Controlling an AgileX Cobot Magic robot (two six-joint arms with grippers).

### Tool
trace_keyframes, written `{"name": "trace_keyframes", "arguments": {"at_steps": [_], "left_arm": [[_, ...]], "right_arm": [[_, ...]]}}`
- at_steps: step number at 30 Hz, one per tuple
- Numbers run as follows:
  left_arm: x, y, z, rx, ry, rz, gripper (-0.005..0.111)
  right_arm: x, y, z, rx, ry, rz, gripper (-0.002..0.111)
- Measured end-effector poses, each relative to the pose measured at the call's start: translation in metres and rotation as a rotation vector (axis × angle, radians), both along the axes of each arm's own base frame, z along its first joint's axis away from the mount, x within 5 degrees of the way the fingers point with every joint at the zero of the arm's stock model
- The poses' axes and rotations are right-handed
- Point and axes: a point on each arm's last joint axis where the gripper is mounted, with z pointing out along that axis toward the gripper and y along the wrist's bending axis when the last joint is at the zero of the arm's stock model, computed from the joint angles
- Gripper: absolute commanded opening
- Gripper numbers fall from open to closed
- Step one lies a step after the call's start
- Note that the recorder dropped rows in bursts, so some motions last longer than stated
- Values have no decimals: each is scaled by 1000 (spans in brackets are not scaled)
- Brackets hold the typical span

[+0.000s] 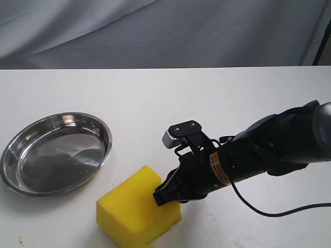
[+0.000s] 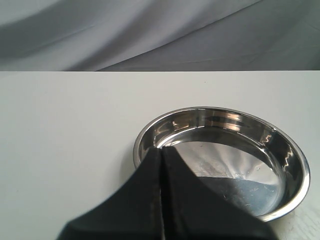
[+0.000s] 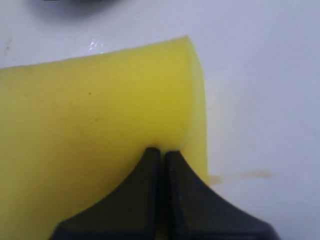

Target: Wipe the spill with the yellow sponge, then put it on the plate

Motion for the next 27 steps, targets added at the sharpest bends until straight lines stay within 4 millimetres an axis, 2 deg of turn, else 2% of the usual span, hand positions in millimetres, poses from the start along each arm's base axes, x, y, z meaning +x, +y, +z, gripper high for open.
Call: {"name": "trace_keyframes", "arguments": {"at_steps": [6, 14, 23, 27], "left_arm": [[0, 0, 0, 0, 0, 0, 0], [0, 0, 0, 0, 0, 0, 0], [0, 0, 0, 0, 0, 0, 0], [0, 0, 0, 0, 0, 0, 0]], "right_arm": [[13, -9, -3, -106, -99, -104, 0], [15, -12, -3, -125, -120, -129, 0], [14, -13, 27, -74, -197, -136, 0], [11, -10, 30, -42, -177, -107, 0]]}}
